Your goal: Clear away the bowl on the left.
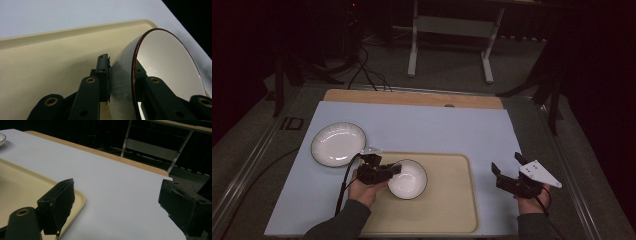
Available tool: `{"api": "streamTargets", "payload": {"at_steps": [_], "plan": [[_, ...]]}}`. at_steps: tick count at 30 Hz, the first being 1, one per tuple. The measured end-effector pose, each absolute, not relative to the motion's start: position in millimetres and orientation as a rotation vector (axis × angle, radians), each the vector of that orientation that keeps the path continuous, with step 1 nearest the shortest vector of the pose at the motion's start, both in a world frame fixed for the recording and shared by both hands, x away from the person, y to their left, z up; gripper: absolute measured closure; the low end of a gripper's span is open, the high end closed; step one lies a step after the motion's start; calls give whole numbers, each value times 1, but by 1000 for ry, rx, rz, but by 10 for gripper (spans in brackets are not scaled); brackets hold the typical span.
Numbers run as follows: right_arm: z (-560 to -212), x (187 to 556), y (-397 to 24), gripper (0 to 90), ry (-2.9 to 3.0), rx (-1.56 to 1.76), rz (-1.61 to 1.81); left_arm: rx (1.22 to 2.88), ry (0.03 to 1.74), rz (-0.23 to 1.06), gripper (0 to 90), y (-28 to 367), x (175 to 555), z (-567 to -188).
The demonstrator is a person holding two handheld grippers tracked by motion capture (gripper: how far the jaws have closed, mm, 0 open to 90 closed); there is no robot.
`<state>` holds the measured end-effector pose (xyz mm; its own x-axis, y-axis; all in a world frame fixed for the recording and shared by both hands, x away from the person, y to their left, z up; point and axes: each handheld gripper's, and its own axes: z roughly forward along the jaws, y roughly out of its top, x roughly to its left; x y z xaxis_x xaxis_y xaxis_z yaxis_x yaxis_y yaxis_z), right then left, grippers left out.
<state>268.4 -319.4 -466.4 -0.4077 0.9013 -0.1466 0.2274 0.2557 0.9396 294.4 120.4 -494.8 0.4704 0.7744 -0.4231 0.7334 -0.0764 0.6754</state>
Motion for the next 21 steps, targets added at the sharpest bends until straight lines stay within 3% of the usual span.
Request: {"api": "streamTargets", "payload": {"at_steps": [21], "plan": [[-467, 268, -319, 132, 1808, 1030, 1179, 1861, 1334, 57, 771, 117, 301, -513]]}}
